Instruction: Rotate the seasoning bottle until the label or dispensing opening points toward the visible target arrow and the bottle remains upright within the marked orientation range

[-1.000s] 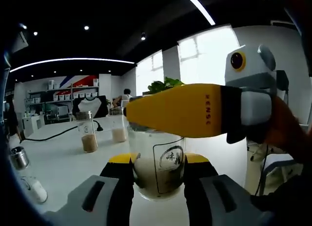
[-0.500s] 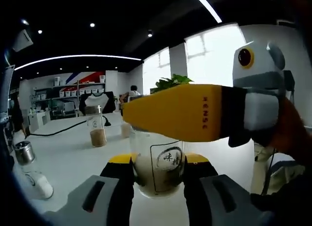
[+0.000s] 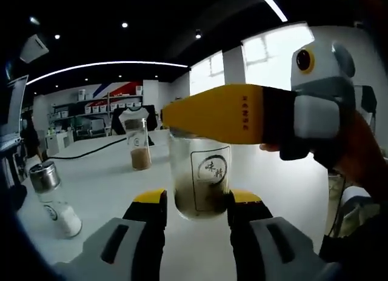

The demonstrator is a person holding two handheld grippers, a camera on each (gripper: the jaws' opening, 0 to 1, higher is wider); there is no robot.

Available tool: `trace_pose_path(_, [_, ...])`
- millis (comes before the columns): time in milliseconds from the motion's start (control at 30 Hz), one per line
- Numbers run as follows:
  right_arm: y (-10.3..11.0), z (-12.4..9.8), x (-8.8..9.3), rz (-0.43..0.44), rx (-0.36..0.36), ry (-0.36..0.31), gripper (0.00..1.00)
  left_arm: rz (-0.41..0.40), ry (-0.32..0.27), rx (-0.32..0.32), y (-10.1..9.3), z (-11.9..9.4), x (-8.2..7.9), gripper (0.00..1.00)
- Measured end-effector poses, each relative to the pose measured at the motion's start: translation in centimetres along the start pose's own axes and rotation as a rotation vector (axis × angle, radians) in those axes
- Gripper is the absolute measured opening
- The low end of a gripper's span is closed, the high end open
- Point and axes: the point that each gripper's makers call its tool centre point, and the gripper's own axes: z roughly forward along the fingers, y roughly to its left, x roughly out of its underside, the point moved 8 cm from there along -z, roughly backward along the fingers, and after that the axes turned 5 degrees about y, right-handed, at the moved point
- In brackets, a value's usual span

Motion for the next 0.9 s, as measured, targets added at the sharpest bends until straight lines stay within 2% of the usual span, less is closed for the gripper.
trace_pose_path(300, [-0.1, 1.8, -0.3, 0.005, -0.022, -0.007, 0.30, 0.000, 0.023, -0.051, 1.9, -0.7, 0.4, 0.43])
trace_pose_path(600, [-0.3, 3.3, -0.9, -0.004, -0.045, -0.017, 0.30, 0.014, 0.041, -0.175, 3.8, -1.4, 0.6, 0.45])
trace_pose_path(900, [-0.5, 4.5, -0.6, 0.001, -0.057, -0.010, 0.30, 0.012, 0.051, -0.225, 5.0, -1.8, 0.8, 0.45])
